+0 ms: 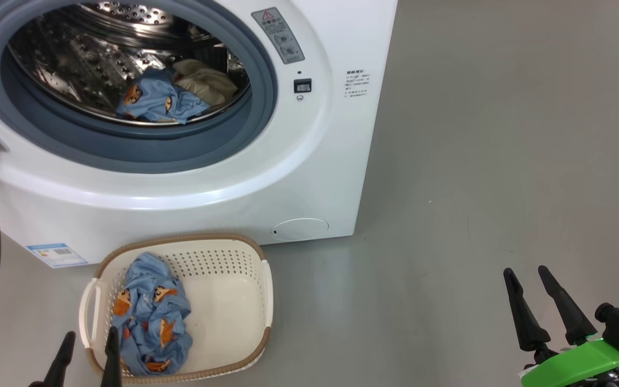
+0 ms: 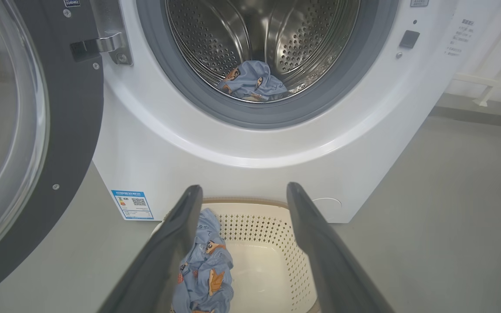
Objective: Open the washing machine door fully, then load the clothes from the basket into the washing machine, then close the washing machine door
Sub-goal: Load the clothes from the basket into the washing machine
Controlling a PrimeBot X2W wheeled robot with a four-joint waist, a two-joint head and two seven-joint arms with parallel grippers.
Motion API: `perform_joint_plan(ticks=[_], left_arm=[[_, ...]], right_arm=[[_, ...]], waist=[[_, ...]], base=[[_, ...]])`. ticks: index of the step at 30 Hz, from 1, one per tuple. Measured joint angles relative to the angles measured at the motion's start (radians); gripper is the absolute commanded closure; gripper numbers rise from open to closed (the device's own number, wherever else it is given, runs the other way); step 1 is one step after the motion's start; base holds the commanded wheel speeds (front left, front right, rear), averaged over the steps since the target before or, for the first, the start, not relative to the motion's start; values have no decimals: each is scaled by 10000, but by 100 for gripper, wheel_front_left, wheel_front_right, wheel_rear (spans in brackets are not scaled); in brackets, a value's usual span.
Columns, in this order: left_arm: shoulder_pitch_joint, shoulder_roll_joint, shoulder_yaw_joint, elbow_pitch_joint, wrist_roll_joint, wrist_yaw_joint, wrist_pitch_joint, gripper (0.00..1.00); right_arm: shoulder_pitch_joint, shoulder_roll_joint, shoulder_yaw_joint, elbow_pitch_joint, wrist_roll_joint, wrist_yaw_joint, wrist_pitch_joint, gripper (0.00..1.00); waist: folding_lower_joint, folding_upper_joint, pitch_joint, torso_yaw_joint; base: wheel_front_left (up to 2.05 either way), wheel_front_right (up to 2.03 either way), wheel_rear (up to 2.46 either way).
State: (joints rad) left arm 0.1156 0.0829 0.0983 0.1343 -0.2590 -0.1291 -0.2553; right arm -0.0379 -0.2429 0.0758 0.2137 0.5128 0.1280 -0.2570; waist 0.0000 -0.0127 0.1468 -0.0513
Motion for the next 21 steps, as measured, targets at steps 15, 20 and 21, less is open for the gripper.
perform_joint_plan(ticks=[15,20,21], left_arm=[[-152,6,86,493,61,0,0,0],[-704,276,-38,1367,56,0,0,0],[-860,353,-107,1634,56,0,0,0]], right_arm=[[-86,161,46,-121,-10,0,0,0],[-360,274,194,-153,-15,0,0,0],[-471,299,224,-159,-29,0,0,0]], waist=[[0,0,449,-62],[0,0,831,-123],[0,0,926,-138]], base=[[0,0,0],[0,0,0],[0,0,0]])
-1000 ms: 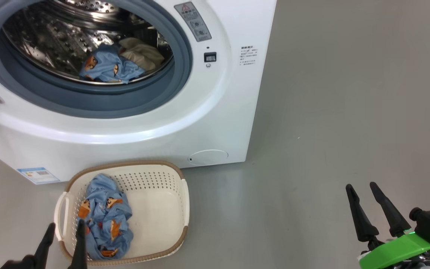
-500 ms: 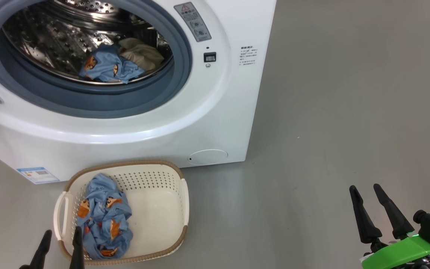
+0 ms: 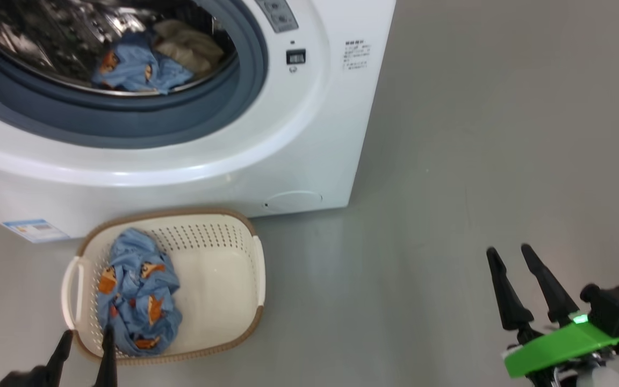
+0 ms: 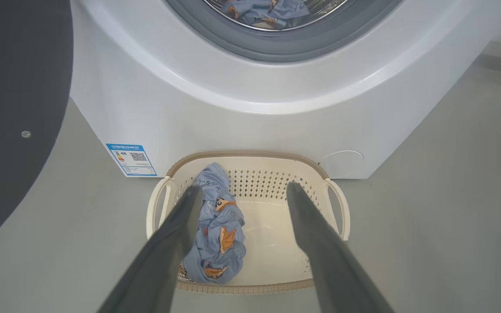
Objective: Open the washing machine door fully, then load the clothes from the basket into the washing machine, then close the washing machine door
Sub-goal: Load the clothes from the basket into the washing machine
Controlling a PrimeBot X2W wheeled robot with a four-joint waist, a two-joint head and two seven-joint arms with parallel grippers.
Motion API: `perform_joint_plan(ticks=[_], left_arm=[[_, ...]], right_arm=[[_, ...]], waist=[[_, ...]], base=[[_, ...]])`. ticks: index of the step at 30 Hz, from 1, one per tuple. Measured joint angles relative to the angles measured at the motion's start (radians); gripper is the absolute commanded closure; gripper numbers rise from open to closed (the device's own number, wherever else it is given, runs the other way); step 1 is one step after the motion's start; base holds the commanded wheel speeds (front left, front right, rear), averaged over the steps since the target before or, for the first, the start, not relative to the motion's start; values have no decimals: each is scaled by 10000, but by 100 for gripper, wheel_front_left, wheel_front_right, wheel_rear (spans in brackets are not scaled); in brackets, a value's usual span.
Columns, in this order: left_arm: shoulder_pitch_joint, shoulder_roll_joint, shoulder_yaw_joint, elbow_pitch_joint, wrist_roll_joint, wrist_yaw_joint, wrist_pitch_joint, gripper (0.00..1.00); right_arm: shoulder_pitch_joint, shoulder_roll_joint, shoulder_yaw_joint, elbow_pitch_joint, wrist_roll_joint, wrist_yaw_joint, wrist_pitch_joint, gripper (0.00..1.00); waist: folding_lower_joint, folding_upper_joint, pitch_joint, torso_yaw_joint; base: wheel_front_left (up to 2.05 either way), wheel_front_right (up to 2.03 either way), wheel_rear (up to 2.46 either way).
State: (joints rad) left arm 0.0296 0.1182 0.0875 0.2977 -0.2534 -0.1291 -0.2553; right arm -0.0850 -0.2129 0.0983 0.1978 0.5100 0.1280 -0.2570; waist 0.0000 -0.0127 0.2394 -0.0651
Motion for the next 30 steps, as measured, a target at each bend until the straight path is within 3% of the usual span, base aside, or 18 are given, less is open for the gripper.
perform_joint_plan(ticks=[13,30], left_arm=[[-2935,800,-1122,3720,-309,0,0,0],[-6672,1304,-3110,6945,-1072,0,2,0]], right_arm=[[-1293,265,263,-59,-61,0,0,0],[-2885,466,499,-245,-159,0,0,0]], waist=[[0,0,1514,-291],[0,0,3974,-590]], base=[[0,0,0],[0,0,0]])
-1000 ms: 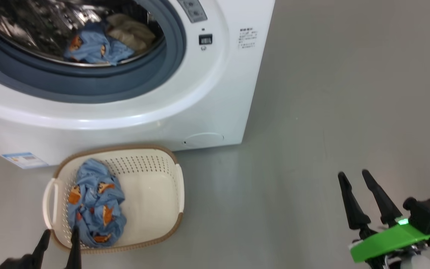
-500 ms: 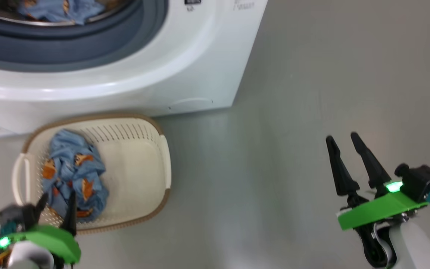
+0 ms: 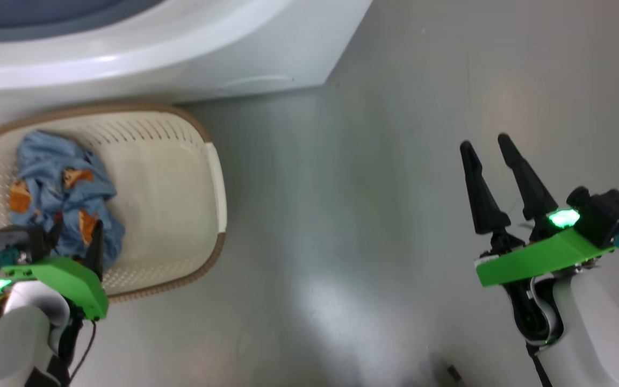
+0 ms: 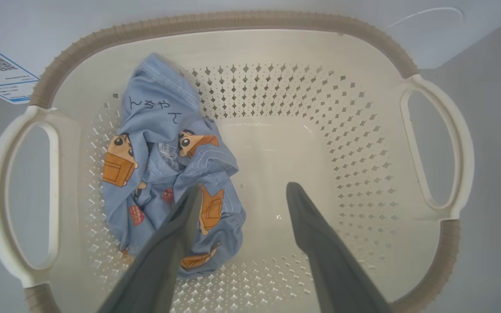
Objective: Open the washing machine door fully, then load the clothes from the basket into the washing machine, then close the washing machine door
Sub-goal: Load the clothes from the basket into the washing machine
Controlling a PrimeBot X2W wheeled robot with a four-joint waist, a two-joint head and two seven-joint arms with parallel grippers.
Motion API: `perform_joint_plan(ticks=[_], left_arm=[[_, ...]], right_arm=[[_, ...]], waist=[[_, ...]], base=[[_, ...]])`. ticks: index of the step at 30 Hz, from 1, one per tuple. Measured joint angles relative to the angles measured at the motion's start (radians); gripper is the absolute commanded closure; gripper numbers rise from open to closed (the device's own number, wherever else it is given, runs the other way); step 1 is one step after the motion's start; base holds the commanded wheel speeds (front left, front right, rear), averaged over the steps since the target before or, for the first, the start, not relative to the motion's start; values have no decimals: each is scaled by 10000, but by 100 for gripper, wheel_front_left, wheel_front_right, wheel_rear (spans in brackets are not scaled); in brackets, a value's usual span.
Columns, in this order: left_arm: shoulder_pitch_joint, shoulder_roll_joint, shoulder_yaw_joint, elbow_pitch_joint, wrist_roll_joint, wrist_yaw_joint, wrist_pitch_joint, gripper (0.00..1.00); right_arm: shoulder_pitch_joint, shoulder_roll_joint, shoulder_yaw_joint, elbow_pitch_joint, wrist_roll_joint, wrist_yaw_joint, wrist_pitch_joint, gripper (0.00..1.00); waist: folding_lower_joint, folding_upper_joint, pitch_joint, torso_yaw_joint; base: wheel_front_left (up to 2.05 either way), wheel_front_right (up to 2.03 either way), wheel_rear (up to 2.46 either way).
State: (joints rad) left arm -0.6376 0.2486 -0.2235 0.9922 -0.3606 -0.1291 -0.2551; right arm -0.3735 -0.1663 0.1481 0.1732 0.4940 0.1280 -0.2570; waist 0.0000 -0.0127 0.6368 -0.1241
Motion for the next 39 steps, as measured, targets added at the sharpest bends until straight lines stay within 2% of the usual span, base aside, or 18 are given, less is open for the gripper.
perform_joint_plan(ticks=[13,24,39], left_arm=[[-1692,416,-995,2261,-740,0,23,0],[-2572,698,-1841,2635,-1009,0,236,0],[-3087,997,-2247,2867,-1116,0,497,0]], right_arm=[[-588,71,232,-153,-17,0,0,0],[-820,100,313,-309,-67,0,0,0],[-1042,128,585,-401,-90,0,0,0]], waist=[[0,0,1444,-275],[0,0,2295,-555],[0,0,2785,-835]], base=[[0,0,0],[0,0,0],[0,0,0]])
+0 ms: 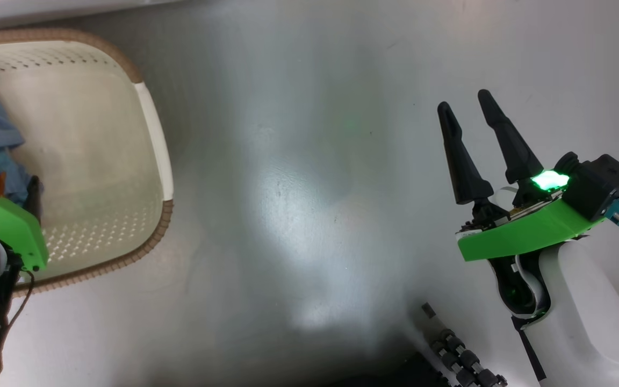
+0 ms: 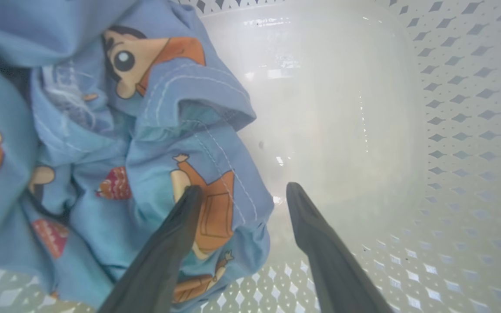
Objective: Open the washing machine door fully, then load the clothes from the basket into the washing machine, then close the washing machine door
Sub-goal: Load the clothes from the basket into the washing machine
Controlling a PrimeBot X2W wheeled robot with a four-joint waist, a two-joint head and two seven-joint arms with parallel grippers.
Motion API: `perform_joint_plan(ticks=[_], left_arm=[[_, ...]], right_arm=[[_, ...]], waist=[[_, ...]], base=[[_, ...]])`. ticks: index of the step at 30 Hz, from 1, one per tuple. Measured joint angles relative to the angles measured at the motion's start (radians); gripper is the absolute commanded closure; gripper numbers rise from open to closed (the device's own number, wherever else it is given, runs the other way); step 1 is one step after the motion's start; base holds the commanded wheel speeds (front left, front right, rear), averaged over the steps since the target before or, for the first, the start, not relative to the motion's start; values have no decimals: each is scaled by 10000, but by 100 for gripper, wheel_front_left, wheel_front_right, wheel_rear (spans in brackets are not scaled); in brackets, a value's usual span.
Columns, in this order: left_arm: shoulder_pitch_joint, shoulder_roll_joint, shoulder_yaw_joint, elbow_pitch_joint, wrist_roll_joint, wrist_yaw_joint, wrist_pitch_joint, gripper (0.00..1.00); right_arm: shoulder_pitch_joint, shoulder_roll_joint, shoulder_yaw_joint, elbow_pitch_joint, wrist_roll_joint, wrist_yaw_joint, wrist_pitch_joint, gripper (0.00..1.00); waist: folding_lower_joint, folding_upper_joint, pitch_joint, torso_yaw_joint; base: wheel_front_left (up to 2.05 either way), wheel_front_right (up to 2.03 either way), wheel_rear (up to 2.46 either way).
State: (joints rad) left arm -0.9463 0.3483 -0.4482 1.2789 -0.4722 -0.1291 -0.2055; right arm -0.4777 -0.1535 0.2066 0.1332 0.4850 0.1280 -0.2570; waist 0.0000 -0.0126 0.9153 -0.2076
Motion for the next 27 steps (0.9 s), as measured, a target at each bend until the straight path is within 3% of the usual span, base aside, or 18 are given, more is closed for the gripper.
perform_joint_plan(ticks=[4,5,7,8,17,27], left_arm=[[-35,56,-40,36,-2,15,121,0],[-57,81,-48,40,-2,29,121,22],[-130,134,-71,52,-2,113,134,82],[-164,167,-81,65,-2,132,134,100],[-178,163,-65,88,-205,278,184,100],[126,-299,650,-150,-1127,169,-428,100]], right_arm=[[1,-8,56,-58,0,0,0,0],[1,-12,61,-69,0,0,-2,0],[1,-19,79,-77,0,0,0,0],[1,-23,82,-86,0,0,-2,0],[1,-36,36,-82,0,0,0,0],[19,-36,-265,104,0,0,-2,0]], waist=[[0,0,89,-77],[0,0,114,-95],[0,0,149,-135],[0,0,161,-151],[0,0,30,-73],[0,0,-845,273]], base=[[0,0,0],[0,0,0],[0,0,0],[0,0,0],[0,0,0],[0,0,0]])
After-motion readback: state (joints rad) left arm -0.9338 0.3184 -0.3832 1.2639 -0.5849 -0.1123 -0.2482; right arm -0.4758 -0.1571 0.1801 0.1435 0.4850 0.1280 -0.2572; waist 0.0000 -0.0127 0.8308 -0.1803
